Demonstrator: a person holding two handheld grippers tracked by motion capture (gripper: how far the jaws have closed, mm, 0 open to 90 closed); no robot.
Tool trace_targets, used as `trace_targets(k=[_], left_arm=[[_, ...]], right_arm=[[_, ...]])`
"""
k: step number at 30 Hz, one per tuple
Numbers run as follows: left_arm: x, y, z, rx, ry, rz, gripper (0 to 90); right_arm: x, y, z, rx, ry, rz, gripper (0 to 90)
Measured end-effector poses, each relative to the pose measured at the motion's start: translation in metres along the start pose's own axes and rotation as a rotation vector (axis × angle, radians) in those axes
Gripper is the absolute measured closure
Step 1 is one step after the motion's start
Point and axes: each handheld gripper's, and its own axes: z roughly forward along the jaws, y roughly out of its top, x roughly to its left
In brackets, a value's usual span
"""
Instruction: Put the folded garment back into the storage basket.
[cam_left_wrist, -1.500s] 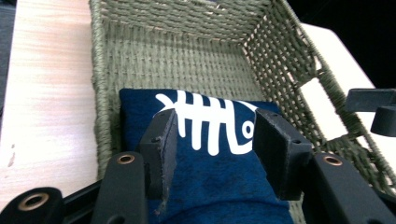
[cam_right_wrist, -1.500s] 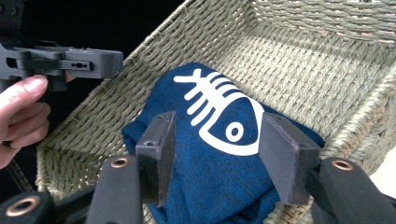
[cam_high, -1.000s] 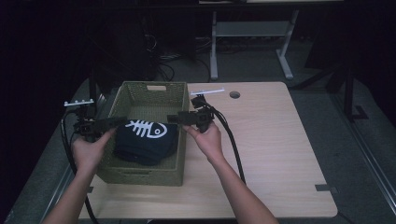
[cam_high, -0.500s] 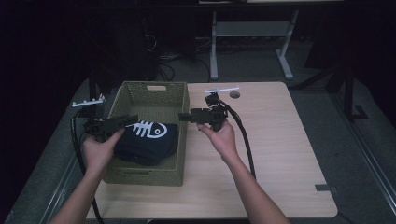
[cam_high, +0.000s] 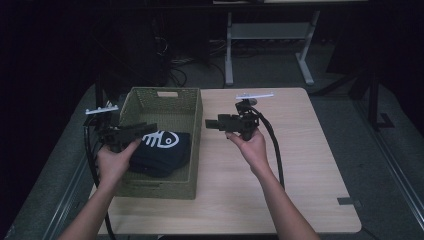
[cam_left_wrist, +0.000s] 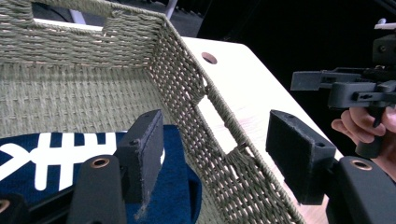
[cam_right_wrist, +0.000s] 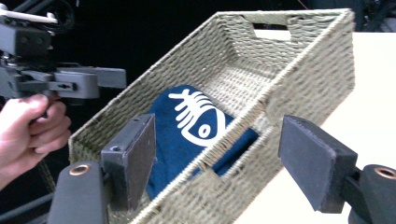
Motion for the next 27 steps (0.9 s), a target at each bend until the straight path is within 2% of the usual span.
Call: trace_targets(k=[14,20,23,27], left_arm=[[0.0,0.001,0.002,-0.006,-0.018,-0.018,30.8],[-0.006,0.0,0.008,0.002,-0.025,-0.004,28.5],[-0.011,0.001,0.012,0.004,-0.033,0.004,27.3],[-0.017,0.002,0.015,-0.009,-0.051,-0.008,24.4]], right_arm=[[-0.014,-0.007,-0.017,-0.02,-0.031,0.011,25.8],[-0.017,-0.008,-0.024,-0.026,-0.044,0.005,25.9],[-0.022,-0.009,-0.034,-0.041,-0.056,0.011,25.9],[-0.027,-0.011,-0.043,-0.052,-0.068,0.02,25.9]])
